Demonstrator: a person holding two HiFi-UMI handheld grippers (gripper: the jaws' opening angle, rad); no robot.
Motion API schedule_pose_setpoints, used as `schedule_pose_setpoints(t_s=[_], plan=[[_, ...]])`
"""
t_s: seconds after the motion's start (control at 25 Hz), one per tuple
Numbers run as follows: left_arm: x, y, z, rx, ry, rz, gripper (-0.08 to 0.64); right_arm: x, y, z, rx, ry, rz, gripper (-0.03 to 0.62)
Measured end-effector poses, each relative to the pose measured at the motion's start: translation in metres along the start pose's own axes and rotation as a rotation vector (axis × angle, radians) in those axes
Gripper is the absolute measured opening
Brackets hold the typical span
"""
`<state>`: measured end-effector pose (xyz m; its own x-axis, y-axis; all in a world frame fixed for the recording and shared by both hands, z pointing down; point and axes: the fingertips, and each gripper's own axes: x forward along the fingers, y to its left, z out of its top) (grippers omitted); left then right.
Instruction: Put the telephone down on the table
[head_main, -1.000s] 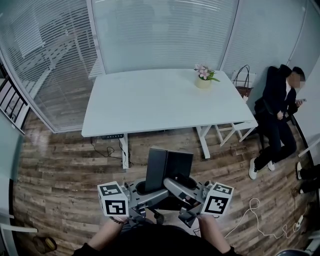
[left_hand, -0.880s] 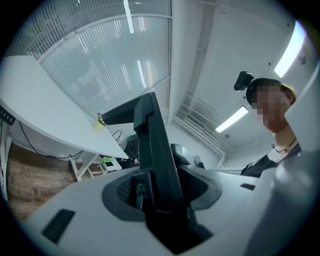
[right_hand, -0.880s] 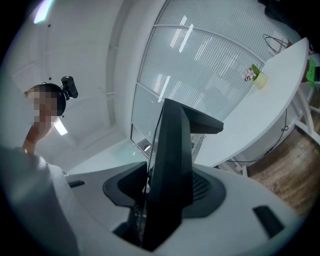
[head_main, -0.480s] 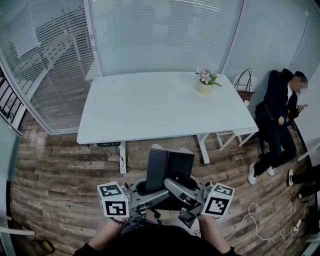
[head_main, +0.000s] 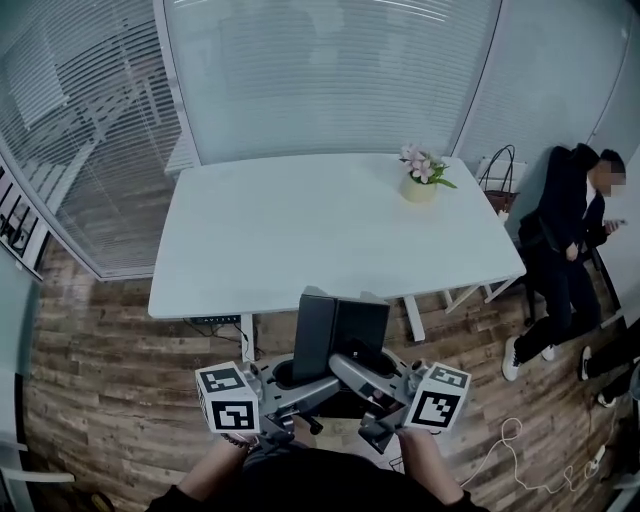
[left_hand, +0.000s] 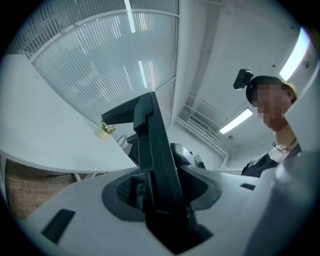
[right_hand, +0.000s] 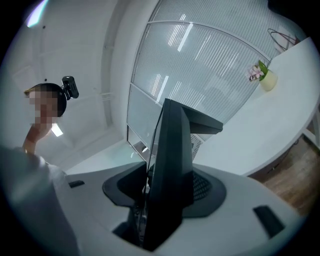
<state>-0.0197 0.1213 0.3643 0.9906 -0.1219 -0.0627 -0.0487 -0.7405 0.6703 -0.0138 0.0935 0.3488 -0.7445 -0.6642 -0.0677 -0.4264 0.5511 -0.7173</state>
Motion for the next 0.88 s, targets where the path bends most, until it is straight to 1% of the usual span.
schedule_pose_setpoints(t_s=[0.24,0.4,0.68,0.88], plan=[[0.013,0.041,0.040,0.007,0.012,-0.005,0.210,0.034,-0.032,0.034,-0.001,-0.015,-0.003,0.204],[0.019,0.065,0.067,0.002,0.020,-0.026,0.210,0.058,-0.050,0.057,-0.008,-0.020,-0.022,0.202],[0.034,0.102,0.113,-0.008,0.030,-0.054,0.210,0.093,-0.079,0.098,-0.017,-0.022,-0.051,0.204],[0.040,0.123,0.137,-0.002,0.039,-0.060,0.210,0.113,-0.094,0.117,-0.022,-0.032,-0.054,0.204]])
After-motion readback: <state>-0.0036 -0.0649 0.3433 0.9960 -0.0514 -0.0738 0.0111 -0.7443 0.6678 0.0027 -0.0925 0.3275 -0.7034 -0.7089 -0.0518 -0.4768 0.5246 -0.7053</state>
